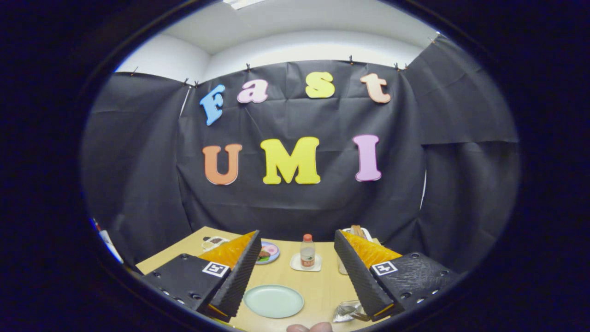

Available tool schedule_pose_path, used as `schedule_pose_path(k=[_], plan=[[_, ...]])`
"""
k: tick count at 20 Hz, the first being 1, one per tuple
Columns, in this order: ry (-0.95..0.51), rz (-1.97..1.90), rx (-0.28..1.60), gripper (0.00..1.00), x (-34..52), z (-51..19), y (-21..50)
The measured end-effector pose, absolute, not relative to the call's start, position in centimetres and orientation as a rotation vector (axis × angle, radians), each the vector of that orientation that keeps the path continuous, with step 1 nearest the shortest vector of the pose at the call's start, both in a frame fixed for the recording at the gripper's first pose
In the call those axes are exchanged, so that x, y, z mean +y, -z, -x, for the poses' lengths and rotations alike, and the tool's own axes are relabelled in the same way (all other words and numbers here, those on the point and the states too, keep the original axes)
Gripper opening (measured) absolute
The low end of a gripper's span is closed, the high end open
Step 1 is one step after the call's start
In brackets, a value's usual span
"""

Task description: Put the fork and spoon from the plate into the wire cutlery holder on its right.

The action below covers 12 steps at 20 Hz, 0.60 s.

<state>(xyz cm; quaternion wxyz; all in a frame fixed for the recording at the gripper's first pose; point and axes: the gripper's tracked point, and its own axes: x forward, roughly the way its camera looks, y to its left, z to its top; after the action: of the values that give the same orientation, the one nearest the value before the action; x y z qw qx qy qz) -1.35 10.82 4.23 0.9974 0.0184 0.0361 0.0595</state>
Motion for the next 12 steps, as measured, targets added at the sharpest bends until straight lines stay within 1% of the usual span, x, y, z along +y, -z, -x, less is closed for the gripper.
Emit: schedule_pose_path(k=[6,12], plan=[[-0.099,-0.096,0.07,0.96,11.0,5.6,-2.6],[-0.077,-0.096,0.074,0.96,9.7,6.0,-2.4]])
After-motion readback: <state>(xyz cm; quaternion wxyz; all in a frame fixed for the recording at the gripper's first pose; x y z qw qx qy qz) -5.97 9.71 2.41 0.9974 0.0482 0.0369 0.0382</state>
